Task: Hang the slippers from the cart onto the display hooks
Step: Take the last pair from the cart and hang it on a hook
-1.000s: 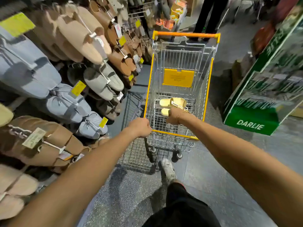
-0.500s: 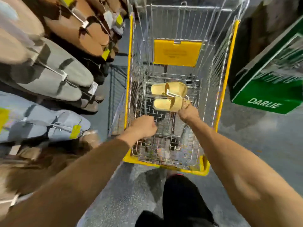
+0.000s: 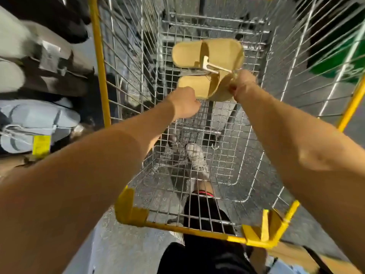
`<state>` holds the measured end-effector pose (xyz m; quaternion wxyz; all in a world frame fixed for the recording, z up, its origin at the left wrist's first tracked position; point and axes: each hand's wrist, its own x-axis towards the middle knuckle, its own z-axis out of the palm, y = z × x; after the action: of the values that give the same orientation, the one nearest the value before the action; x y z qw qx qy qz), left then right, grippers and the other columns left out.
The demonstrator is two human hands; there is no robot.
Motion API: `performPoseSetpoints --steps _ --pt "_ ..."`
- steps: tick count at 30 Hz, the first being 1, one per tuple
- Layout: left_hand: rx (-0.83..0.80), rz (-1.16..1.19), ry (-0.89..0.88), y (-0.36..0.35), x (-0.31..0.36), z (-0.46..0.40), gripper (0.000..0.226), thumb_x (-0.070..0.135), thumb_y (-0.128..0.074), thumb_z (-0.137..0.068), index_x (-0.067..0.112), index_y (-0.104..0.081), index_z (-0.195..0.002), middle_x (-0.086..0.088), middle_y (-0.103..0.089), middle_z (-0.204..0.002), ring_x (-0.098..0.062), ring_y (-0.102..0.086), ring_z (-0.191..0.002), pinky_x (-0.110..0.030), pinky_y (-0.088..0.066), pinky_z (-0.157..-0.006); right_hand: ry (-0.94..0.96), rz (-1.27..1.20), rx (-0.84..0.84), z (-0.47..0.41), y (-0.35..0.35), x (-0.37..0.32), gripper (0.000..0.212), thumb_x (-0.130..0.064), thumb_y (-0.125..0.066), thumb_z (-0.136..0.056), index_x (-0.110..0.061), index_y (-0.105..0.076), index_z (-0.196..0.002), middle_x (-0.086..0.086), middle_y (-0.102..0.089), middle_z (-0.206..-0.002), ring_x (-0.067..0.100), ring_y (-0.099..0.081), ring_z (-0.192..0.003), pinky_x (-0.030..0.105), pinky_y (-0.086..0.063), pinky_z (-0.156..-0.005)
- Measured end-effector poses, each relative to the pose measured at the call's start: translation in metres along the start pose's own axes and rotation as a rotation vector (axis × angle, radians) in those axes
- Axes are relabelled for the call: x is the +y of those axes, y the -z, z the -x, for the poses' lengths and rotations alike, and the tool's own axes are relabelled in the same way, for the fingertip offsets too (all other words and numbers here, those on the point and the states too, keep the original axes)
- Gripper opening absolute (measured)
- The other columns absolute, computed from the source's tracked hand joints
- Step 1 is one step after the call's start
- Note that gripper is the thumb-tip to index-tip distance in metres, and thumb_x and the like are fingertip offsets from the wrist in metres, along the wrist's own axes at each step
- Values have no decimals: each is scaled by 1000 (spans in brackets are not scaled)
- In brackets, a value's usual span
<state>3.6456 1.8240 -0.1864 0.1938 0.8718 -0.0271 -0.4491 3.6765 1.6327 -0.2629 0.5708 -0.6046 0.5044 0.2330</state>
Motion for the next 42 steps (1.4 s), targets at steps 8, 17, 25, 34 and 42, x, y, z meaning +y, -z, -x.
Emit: performPoseSetpoints --steps 8,17,25,34,42 --pt "-5 55 55 -15 7 -21 28 22 -45 -104 10 -58 -82 0 -53 -70 -13 -50 -54 -26 -51 -54 -86 -474 241 -25 -6 -14 31 0 -49 -93 -14 -46 -66 0 -51 -59 12 -47 -54 20 -39 -44" --pt "148 60 -14 19 37 61 25 17 -47 -102 4 -66 -96 -9 -70 -93 -14 -59 -62 -25 -46 -49 485 25 207 67 3 -32 8 -16 -54 -96 -12 -61 -93 4 -69 -88 21 -64 -87 32 -53 -81" --pt "430 129 -21 50 25 188 12 21 -56 -96 14 -62 -103 -7 -71 -100 -26 -66 -95 -32 -51 -81 1147 517 88 239 45 -65 21 -35 -59 -97 -18 -69 -91 -2 -68 -88 18 -59 -83 31 -44 -72" --pt "1079 298 -376 60 2 416 84 37 -81 -77 19 -34 -144 -7 -26 -142 -27 -39 -131 -38 -36 -112 1471 613 -323 531 54 -95 20 -19 -64 -97 -4 -70 -84 5 -67 -74 2 -53 -59 16 -43 -59" --pt "1331 234 -305 35 -100 629 133 48 -94 -56 41 -9 -158 4 16 -167 -18 -4 -156 -38 -19 -120 1646 548 -694 746 7 -37 21 -21 -72 -91 -4 -72 -79 -1 -66 -66 8 -53 -61 21 -40 -60"
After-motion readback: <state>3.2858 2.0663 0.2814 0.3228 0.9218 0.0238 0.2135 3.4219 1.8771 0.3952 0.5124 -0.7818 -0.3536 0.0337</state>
